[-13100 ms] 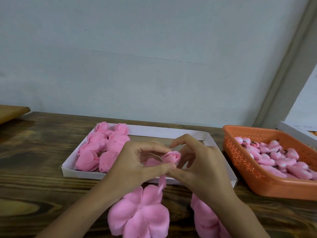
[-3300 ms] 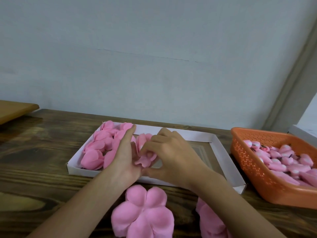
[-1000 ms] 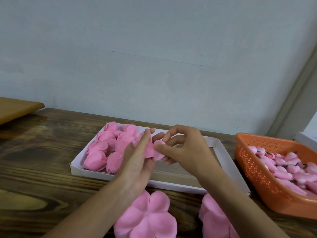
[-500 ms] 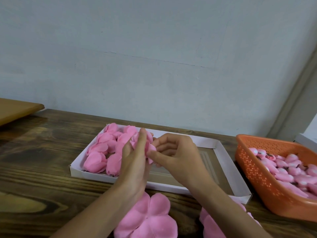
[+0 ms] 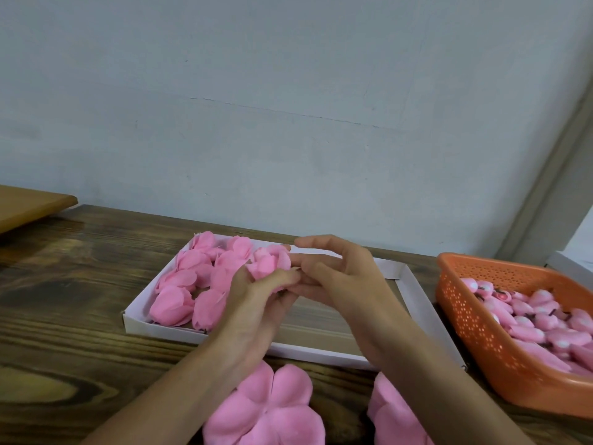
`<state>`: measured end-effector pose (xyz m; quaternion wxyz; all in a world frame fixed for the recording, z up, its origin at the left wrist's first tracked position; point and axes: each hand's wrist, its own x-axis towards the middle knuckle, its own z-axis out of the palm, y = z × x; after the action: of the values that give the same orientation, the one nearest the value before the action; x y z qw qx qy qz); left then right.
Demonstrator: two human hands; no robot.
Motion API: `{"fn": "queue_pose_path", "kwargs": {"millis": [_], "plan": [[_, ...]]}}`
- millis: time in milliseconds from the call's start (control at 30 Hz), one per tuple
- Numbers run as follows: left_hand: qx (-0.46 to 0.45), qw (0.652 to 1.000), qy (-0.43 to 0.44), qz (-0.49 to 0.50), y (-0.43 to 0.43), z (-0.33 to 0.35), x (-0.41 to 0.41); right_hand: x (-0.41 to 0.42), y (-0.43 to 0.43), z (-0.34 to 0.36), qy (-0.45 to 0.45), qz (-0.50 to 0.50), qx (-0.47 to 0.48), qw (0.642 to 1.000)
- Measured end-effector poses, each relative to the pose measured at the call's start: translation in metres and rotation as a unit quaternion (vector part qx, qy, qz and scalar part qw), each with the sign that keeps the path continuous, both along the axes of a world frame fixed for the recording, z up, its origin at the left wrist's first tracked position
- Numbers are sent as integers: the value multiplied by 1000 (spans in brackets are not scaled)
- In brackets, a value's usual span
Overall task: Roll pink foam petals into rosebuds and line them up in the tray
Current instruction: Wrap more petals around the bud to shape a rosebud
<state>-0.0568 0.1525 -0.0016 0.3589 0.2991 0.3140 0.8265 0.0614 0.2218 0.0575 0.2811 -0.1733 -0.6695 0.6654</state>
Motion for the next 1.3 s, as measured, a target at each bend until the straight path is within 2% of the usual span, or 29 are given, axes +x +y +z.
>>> {"fn": "queue_pose_path", "kwargs": {"millis": [167, 233, 300, 367, 433, 500, 667, 800, 900, 1067, 1300], "plan": [[-17, 999, 9, 27, 1, 1, 2, 5, 3, 7, -20, 30, 36, 999], [-12, 1000, -7, 18, 1, 2, 2, 6, 6, 11, -29, 29, 84, 996], [-8, 1000, -15, 2, 0, 3, 2, 8, 9, 16, -43, 6, 172, 984], [-7, 1000, -12, -17, -1, 3, 3, 11, 13, 19, -61, -57, 321, 943], [-28, 999, -15, -19, -2, 2, 4, 14, 18, 21, -74, -118, 453, 880], [-45, 999, 2, -27, -4, 3, 6, 17, 23, 23, -81, -105, 506, 852], [-109, 987, 112, -41, -8, 6, 11, 25, 31, 26, -159, 44, 519, 839], [-128, 979, 149, -50, -10, 7, 15, 28, 30, 30, -161, 102, 535, 823], [-101, 982, 144, -72, -11, 9, 17, 26, 29, 28, -150, 85, 562, 809], [-84, 980, 152, -100, -12, 11, 16, 24, 29, 26, -130, 27, 553, 823], [-116, 981, 139, -70, -10, 12, 15, 23, 25, 25, -98, 54, 593, 798]]}}
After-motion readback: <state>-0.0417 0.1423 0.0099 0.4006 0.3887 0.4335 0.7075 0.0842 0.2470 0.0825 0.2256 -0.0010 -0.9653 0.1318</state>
